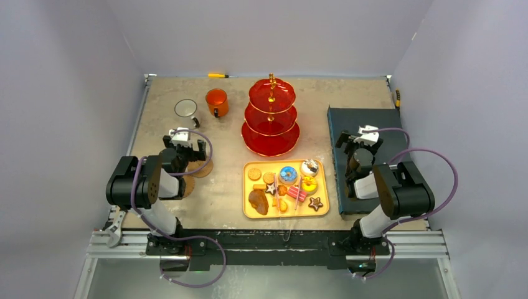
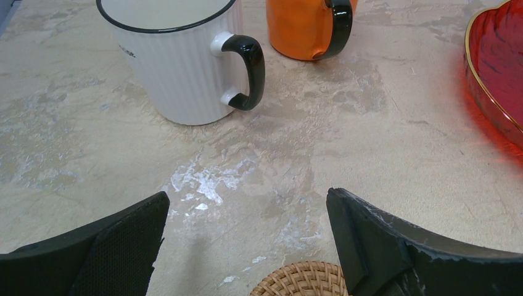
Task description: Serve the afternoon tea
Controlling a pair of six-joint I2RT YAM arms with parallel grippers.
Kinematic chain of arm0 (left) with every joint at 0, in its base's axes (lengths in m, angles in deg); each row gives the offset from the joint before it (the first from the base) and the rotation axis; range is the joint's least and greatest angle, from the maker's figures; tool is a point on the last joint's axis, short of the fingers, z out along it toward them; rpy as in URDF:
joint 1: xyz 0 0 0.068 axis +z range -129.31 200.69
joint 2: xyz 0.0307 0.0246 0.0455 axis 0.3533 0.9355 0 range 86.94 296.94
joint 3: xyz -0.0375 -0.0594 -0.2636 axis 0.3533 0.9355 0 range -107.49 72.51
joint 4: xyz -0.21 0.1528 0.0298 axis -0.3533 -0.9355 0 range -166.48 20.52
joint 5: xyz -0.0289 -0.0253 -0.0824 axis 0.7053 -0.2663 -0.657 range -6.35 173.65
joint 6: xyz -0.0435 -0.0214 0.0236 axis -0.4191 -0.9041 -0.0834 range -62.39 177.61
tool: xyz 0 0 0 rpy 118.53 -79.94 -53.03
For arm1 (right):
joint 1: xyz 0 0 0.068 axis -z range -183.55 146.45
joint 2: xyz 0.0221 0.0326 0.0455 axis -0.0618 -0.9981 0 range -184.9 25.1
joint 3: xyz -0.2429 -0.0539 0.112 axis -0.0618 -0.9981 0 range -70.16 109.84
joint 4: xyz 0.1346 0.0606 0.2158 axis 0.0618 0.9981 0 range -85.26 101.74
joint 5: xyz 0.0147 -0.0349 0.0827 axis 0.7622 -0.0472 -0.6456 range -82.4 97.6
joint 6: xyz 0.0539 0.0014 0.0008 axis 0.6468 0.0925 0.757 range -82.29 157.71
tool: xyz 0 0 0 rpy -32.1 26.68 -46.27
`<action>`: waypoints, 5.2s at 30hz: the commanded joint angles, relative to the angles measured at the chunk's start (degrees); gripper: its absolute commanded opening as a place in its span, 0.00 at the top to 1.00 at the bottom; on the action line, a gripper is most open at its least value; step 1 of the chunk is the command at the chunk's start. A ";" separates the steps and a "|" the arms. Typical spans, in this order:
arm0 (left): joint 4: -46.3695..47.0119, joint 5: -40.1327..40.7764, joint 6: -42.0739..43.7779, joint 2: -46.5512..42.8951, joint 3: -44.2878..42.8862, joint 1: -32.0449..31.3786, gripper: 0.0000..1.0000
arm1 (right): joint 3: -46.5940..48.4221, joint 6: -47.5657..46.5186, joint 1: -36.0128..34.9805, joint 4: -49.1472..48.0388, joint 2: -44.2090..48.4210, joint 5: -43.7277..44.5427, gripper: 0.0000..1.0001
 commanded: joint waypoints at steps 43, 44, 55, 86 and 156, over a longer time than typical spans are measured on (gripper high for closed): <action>-86.36 -7.44 -3.80 -19.97 -50.49 5.30 0.01 | 72.76 5.84 -24.13 78.34 6.15 -15.06 0.05; -86.95 -7.23 -3.69 -20.02 -51.01 5.32 0.01 | 74.83 4.89 -25.04 80.30 4.73 -14.97 0.07; -89.21 -6.23 -3.56 -20.38 -52.46 5.26 0.01 | 79.85 2.78 -29.55 87.05 -1.18 -12.99 0.33; -90.32 -7.20 -0.14 -20.66 -51.86 5.25 0.01 | 91.76 -8.83 -25.94 65.30 -14.51 -9.32 1.00; -97.34 -15.23 34.84 17.36 -63.60 -36.39 0.49 | 34.72 33.47 -28.40 105.36 31.20 -6.62 0.10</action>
